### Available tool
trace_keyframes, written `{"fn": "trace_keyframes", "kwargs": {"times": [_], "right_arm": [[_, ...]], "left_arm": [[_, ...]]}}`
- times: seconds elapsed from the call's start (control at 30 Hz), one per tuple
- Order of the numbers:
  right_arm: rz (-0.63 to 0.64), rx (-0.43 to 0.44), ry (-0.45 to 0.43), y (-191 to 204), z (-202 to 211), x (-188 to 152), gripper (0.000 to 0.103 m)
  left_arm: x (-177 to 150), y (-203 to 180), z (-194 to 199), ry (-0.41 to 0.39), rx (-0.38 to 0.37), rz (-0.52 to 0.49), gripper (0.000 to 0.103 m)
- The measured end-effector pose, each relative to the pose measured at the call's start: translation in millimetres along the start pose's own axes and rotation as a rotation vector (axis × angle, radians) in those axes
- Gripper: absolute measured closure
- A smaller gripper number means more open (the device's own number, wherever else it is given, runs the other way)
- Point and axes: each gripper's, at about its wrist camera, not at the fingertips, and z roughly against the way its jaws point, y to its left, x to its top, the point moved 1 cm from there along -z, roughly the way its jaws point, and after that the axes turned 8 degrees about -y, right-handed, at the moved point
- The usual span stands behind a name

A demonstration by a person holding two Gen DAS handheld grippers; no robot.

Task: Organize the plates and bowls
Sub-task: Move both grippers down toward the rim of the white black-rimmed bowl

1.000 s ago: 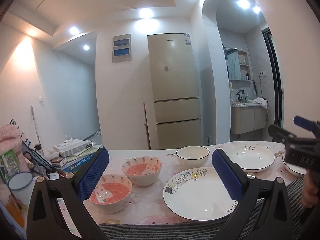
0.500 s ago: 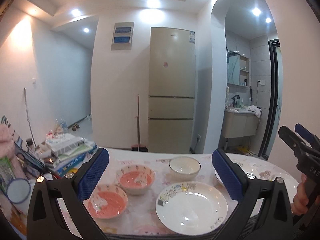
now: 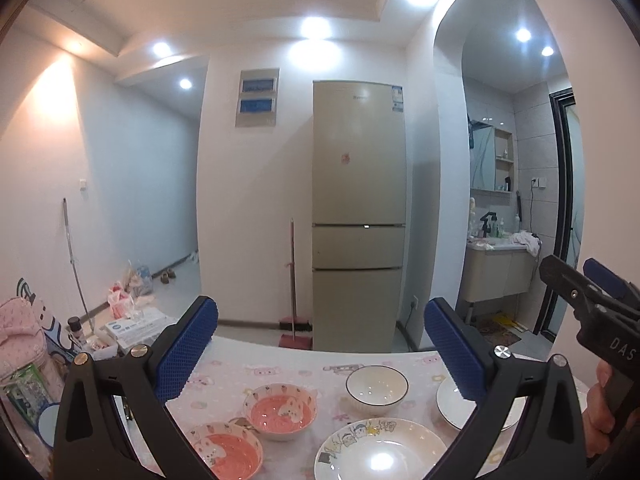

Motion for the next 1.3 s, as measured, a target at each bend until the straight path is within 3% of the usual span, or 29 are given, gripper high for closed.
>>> {"fn": "trace_keyframes", "kwargs": {"times": [0.07, 0.2, 0.4, 0.53, 0.67, 0.7, 0.83, 1.0, 1.13, 1.23, 1.3], "right_arm": [[-0.022, 0.0, 0.054, -7, -11, 4, 0.002], [-0.029, 0.008, 0.165, -9, -38, 9, 0.002], [-0.288, -0.023, 0.199, -40, -91, 15, 0.002], [-0.294, -0.052, 0.245, -51, -128, 8, 0.002], [-0.246, -0.061, 0.329, -54, -162, -27, 0.011], [-0.271, -0.086, 0.328, -58, -164, -40, 0.015], [-0.338, -0.196, 0.351, -78, -186, -78, 0.015], [-0.24, -0.111, 0.539, -70, -229, -121, 0.017], [-0.205, -0.03, 0.67, -53, -248, -159, 0.02], [-0.173, 0.004, 0.761, -39, -261, -189, 0.031], [-0.15, -0.011, 0.812, -36, -263, -206, 0.062]], "left_arm": [[6, 3, -3, -0.004, -0.02, 0.03, 0.0], [20, 1, -15, -0.006, 0.013, 0.011, 0.0], [37, -6, -71, 0.103, -0.002, 0.076, 0.0], [41, -16, -104, 0.133, 0.001, 0.03, 0.0], [19, -13, -130, 0.182, 0.005, 0.075, 0.0], [11, -9, -134, 0.188, 0.019, 0.103, 0.0], [-24, -3, -162, 0.259, 0.009, 0.122, 0.0], [-61, -2, -197, 0.399, -0.029, 0.144, 0.003], [-94, -10, -223, 0.559, -0.097, 0.154, 0.02], [-115, -18, -238, 0.644, -0.121, 0.154, 0.027], [-130, -27, -246, 0.686, -0.114, 0.124, 0.029]]}}
